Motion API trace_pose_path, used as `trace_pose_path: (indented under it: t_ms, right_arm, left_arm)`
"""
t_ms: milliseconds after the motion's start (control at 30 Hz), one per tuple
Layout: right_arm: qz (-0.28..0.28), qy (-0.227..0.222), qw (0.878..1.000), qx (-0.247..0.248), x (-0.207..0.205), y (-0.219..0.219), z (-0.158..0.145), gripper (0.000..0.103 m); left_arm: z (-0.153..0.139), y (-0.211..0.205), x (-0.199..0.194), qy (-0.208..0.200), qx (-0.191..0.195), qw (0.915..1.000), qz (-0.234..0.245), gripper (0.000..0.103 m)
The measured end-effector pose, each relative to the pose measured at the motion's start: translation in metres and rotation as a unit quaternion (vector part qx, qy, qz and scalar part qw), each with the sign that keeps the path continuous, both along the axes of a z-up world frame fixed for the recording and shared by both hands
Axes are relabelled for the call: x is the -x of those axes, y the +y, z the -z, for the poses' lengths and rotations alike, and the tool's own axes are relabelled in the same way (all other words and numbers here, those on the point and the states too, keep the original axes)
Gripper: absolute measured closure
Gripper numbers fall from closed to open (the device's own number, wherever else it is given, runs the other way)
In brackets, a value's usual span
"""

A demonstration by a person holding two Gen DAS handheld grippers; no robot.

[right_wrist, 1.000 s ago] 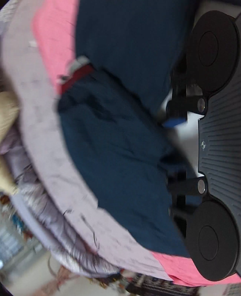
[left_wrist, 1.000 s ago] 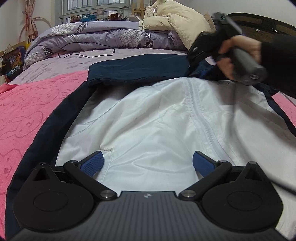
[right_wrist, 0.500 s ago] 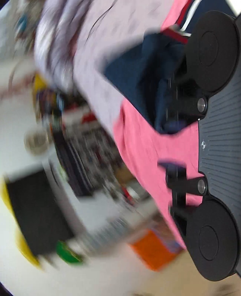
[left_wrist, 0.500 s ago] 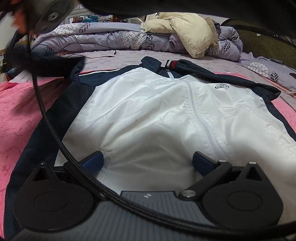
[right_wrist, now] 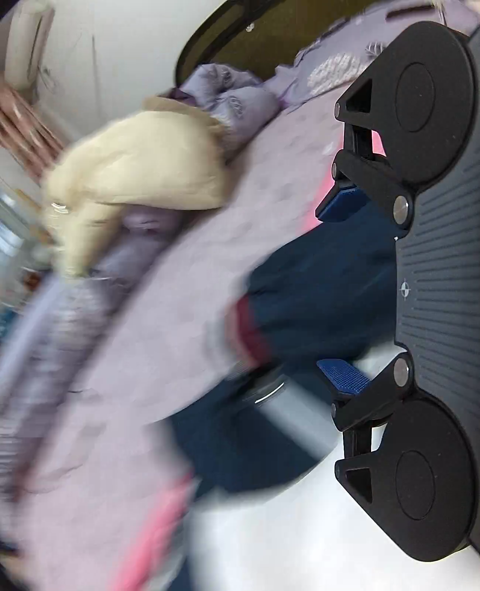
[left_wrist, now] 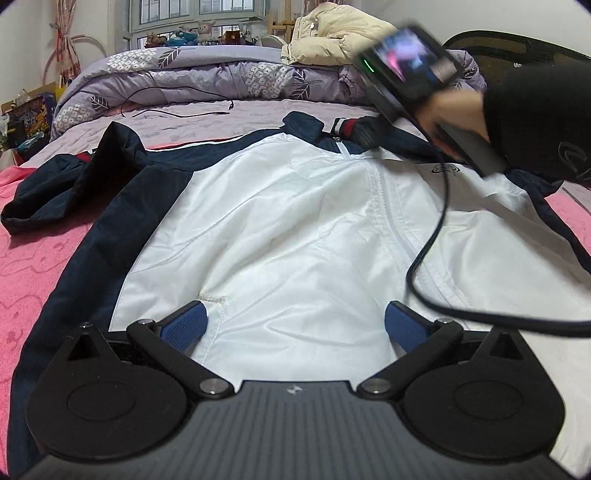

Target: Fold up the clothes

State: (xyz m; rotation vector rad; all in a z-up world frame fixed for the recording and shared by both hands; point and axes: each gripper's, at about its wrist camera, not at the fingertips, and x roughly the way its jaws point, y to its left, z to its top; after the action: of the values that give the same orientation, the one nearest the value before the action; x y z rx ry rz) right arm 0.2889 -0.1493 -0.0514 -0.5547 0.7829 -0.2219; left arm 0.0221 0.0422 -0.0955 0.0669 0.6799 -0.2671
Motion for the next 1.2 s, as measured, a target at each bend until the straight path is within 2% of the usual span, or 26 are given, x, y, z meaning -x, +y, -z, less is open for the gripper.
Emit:
trace_pose_path:
  t_ms: [67, 100, 167, 267, 333, 367, 400, 433, 467, 500, 600, 667, 733, 867, 967, 1000, 1033, 1067, 1100, 1133, 1167, 1200]
  right_arm:
    - [0.017, -0.025, 0.999, -0.014, 0.001, -0.019, -0.003, 0.080]
    - [0.029, -0.041, 0.998, -0.022, 0.002, -0.028, -0.008, 0.097]
    - [0.063, -0.079, 0.994, -0.034, 0.009, -0.056, -0.021, 0.097]
    - [0.144, -0.150, 0.977, -0.038, 0.039, -0.139, -0.051, 0.097]
    - [0.229, -0.184, 0.955, -0.027, 0.063, -0.208, -0.065, 0.094]
    - [0.270, -0.186, 0.944, -0.032, 0.076, -0.237, -0.067, 0.092]
    - [0.301, -0.172, 0.936, -0.049, 0.093, -0.262, -0.067, 0.085]
    - [0.327, -0.155, 0.930, -0.068, 0.113, -0.286, -0.068, 0.067]
    - [0.353, -0.136, 0.921, -0.088, 0.133, -0.311, -0.068, 0.054]
    - [0.364, -0.114, 0.918, -0.108, 0.152, -0.325, -0.062, 0.030]
    - [0.329, -0.087, 0.928, -0.150, 0.196, -0.329, -0.044, 0.025]
    - [0.305, -0.088, 0.931, -0.181, 0.213, -0.304, -0.036, 0.015]
    - [0.270, -0.085, 0.930, -0.233, 0.218, -0.277, -0.035, 0.011]
    - [0.196, -0.079, 0.918, -0.335, 0.226, -0.222, -0.034, 0.011]
    - [0.119, -0.045, 0.911, -0.392, 0.260, -0.183, -0.032, 0.011]
    - [0.104, -0.031, 0.904, -0.413, 0.270, -0.174, -0.030, 0.011]
    - [0.091, -0.016, 0.895, -0.436, 0.279, -0.167, -0.027, 0.012]
    - [0.079, 0.006, 0.892, -0.445, 0.284, -0.158, -0.023, 0.015]
    - [0.067, 0.031, 0.891, -0.448, 0.287, -0.149, -0.018, 0.029]
    - [0.054, 0.056, 0.889, -0.451, 0.291, -0.139, -0.012, 0.059]
    - [0.037, 0.074, 0.906, -0.416, 0.295, -0.127, -0.011, 0.064]
    - [0.018, 0.088, 0.928, -0.361, 0.301, -0.114, -0.011, 0.065]
  left_arm:
    - [0.000, 0.000, 0.000, 0.000, -0.001, 1.0000, 0.000, 0.000]
    - [0.001, 0.001, -0.001, 0.000, -0.001, 1.0000, 0.000, 0.000]
    - [0.001, 0.001, -0.001, 0.001, -0.001, 1.0000, 0.000, 0.000]
    - [0.001, 0.002, -0.001, 0.000, -0.001, 1.0000, 0.000, 0.000]
    - [0.001, 0.002, 0.000, 0.000, -0.002, 1.0000, 0.001, 0.000]
    - [0.001, 0.002, 0.000, 0.000, -0.002, 1.0000, 0.001, 0.000]
    - [0.001, 0.001, 0.000, 0.000, -0.002, 1.0000, 0.001, 0.000]
    - [0.001, 0.001, 0.000, 0.000, -0.003, 1.0000, 0.000, 0.000]
    - [0.001, 0.001, 0.000, 0.000, -0.003, 1.0000, 0.000, 0.000]
    - [0.000, 0.000, 0.000, 0.001, -0.003, 1.0000, 0.000, 0.000]
    - [0.000, 0.000, 0.000, 0.002, -0.005, 1.0000, 0.001, 0.000]
    - [-0.001, -0.001, -0.001, 0.003, -0.007, 1.0000, 0.001, 0.000]
    - [-0.002, -0.002, -0.001, 0.005, -0.012, 0.9999, 0.001, 0.000]
    - [-0.008, 0.002, -0.001, 0.019, -0.007, 0.9998, 0.001, 0.000]
    - [-0.019, 0.014, 0.005, 0.037, 0.012, 0.9992, -0.005, 0.000]
    - [-0.024, 0.020, 0.009, 0.043, 0.023, 0.9988, -0.009, 0.000]
    - [-0.028, 0.027, 0.014, 0.047, 0.032, 0.9983, -0.013, 0.000]
    - [-0.032, 0.033, 0.018, 0.052, 0.037, 0.9978, -0.018, 0.000]
    - [-0.033, 0.038, 0.023, 0.060, 0.034, 0.9974, -0.019, 0.000]
    - [-0.033, 0.041, 0.028, 0.068, 0.024, 0.9972, -0.017, 0.000]
    - [-0.033, 0.044, 0.034, 0.072, 0.009, 0.9972, -0.014, 0.000]
    - [-0.035, 0.046, 0.040, 0.073, -0.006, 0.9973, -0.011, 0.000]
